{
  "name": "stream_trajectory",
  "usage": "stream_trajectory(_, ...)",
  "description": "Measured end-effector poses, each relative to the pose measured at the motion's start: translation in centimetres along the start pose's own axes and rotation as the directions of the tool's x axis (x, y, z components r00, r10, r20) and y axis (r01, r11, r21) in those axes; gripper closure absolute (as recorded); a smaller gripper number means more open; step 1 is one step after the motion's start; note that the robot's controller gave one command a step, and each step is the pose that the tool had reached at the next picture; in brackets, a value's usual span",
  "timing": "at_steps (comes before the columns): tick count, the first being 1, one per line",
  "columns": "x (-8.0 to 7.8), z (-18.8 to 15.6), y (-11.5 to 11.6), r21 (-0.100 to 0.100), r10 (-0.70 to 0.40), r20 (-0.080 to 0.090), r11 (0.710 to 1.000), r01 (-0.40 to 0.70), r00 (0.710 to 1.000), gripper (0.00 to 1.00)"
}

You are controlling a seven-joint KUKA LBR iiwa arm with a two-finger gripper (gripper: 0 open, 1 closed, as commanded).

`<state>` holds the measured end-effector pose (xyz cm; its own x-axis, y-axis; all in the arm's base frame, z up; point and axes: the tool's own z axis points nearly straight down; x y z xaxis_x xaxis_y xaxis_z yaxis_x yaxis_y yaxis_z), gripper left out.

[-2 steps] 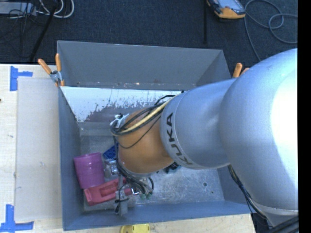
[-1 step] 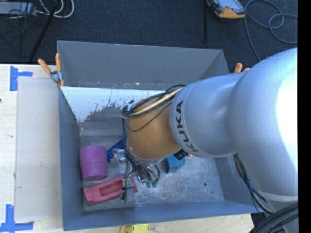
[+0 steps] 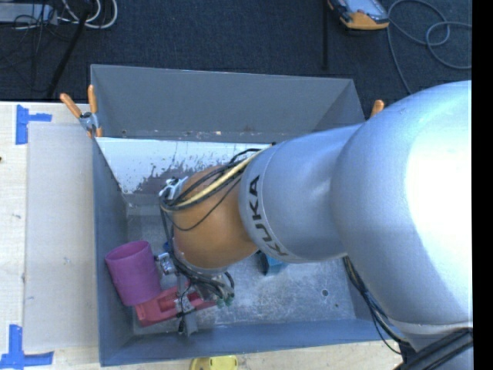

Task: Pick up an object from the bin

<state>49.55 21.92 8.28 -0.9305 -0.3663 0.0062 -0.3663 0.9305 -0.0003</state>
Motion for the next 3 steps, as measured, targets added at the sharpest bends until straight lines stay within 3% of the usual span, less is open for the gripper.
stream_trajectory(1, 0.77, 1.21, -0.76, -0.003, 0.078, 0.011, 0.997, -0.078, 0.997, 1.0)
stream_trajectory(3, 0.77, 1.11, -0.76, -0.003, 0.079, 0.011, 0.997, -0.079, 0.997, 1.0)
